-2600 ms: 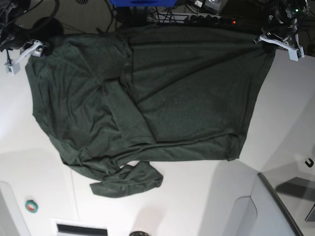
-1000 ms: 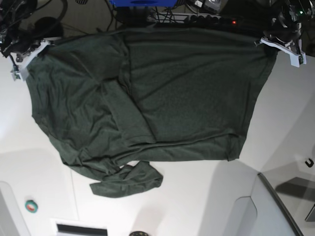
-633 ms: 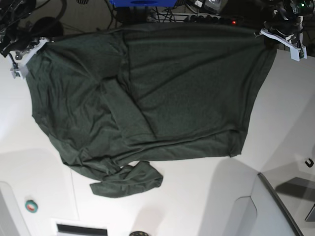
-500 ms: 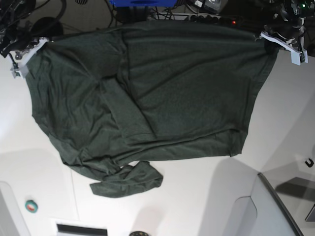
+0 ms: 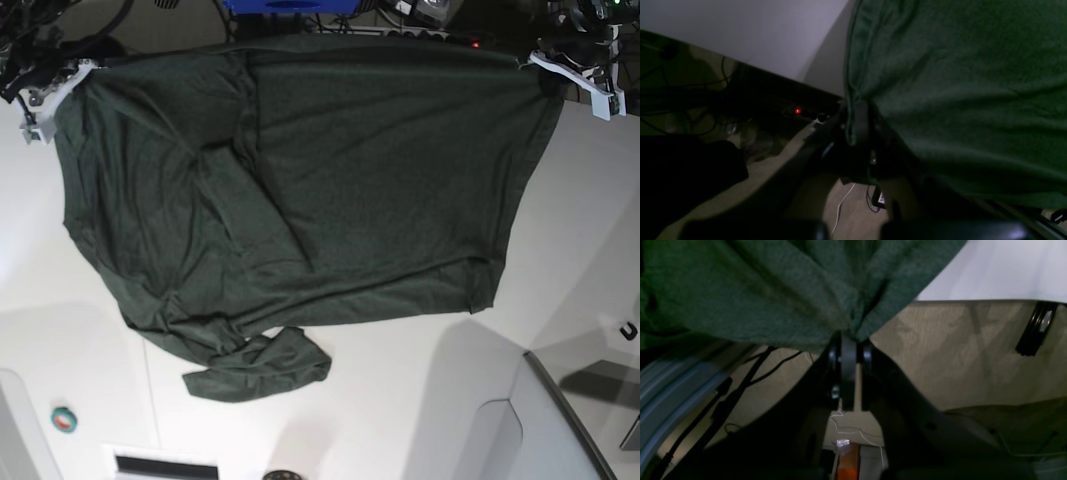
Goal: Layout the t-shirt on the table in an organized manner, then fold the t-shirt properly
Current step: 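Hold the shirt edge taut with both grippers and shake it flat, then pull the held shirt edge with both grippers to straighten it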
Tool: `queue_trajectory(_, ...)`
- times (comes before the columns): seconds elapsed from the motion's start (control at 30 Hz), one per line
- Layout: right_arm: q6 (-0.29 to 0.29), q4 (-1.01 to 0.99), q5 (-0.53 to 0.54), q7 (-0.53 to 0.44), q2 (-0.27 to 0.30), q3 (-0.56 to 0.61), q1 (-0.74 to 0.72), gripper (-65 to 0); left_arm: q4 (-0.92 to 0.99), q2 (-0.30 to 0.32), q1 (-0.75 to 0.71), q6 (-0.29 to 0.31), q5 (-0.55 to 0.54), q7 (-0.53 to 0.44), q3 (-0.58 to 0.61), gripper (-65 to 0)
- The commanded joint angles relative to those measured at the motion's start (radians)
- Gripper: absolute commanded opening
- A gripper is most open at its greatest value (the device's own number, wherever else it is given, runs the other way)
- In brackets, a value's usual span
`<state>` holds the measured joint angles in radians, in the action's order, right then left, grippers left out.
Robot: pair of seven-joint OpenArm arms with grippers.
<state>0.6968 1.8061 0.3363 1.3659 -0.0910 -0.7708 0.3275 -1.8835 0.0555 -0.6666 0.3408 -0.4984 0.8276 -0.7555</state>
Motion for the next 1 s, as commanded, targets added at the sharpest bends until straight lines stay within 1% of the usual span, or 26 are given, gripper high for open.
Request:
queue_trajectory(0.0, 0.001, 0.013, 0.005, -0.003, 0.009, 0.000, -0.001, -64.2, -0.017, 0.008, -0.008, -0.003, -0.001, -0.015, -0.006, -65.0)
queue_trajectory(0.37, 0.001, 0.011, 0.002, 0.005, 0.009, -0.002, -0.037, -64.2, -0.017, 0.008, 0.018, -0.004, -0.006, -0.009, -0.008, -65.0)
queue_trajectory(0.43, 0.001, 0.010, 0.002, 0.007, 0.009, -0.006, -0.049, -64.2, -0.015, 0.007, 0.031, -0.004, -0.006, -0.004, -0.028, -65.0)
queue_trajectory(0.5, 0.001, 0.010, 0.002, 0.030, 0.012, -0.008, -0.067, -64.2, -0.015, -0.006, 0.058, -0.004, -0.007, 0.055, -0.066, -65.0)
queue_trajectory(0.6, 0.001, -0.012, 0.002, 0.030, 0.015, -0.008, -0.107, -64.2, -0.006, -0.012, 0.132, -0.001, -0.006, 0.164, -0.144, -65.0)
queue_trajectory(0.67, 0.001, -0.059, 0.001, 0.030, 0.017, -0.008, -0.146, -64.2, 0.017, -0.012, 0.184, 0.001, -0.006, 0.209, -0.178, -65.0)
queue_trajectory(0.73, 0.001, -0.114, 0.001, 0.030, 0.020, -0.008, -0.181, -64.2, 0.046, -0.007, 0.224, 0.001, -0.001, 0.240, -0.186, -65.0)
queue_trajectory(0.87, 0.001, -0.269, 0.001, 0.030, 0.060, -0.008, -0.253, -64.2, 0.123, -0.006, 0.284, 0.001, 0.002, 0.275, -0.183, -65.0)
queue_trajectory(0.97, 0.001, -0.383, 0.001, 0.030, 0.092, -0.008, -0.308, -64.2, 0.192, -0.006, 0.318, 0.001, 0.002, 0.281, -0.187, -65.0)
